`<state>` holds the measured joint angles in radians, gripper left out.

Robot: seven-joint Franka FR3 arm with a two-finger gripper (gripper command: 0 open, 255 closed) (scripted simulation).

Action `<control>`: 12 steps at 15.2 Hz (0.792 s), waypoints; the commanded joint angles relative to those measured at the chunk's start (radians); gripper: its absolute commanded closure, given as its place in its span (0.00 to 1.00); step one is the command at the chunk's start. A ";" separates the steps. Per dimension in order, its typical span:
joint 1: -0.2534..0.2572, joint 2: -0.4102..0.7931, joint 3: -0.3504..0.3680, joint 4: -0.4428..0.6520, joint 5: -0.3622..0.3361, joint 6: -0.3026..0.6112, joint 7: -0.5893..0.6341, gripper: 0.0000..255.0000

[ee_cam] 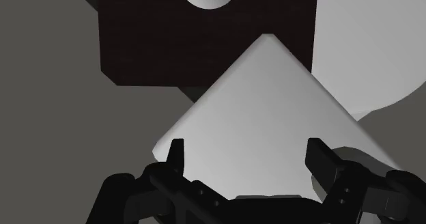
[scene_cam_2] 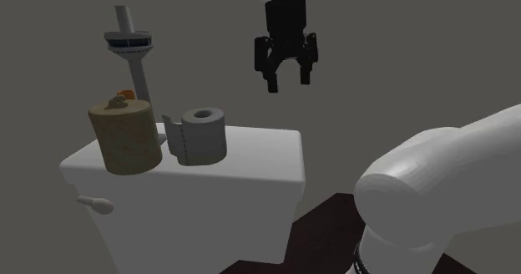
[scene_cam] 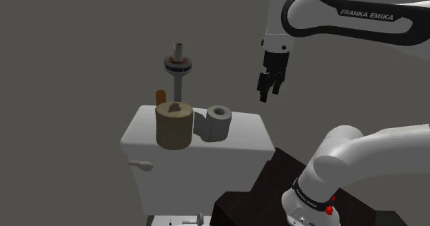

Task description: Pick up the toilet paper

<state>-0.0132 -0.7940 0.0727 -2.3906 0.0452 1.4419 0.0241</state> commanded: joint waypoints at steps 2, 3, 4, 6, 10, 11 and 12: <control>0.004 0.005 0.020 -0.006 0.018 0.031 0.026 0.00; 0.008 0.011 0.040 -0.011 0.035 0.063 0.052 0.00; 0.012 0.018 0.060 -0.015 0.050 0.096 0.078 0.00; 0.018 0.037 0.101 -0.019 0.079 0.161 0.128 0.00; 0.025 0.091 0.185 -0.010 0.120 0.294 0.228 0.00; 0.025 0.108 0.207 -0.005 0.127 0.327 0.254 0.00; 0.024 0.125 0.228 0.002 0.132 0.360 0.279 0.00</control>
<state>0.0092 -0.6869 0.2751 -2.3953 0.1684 1.7638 0.2716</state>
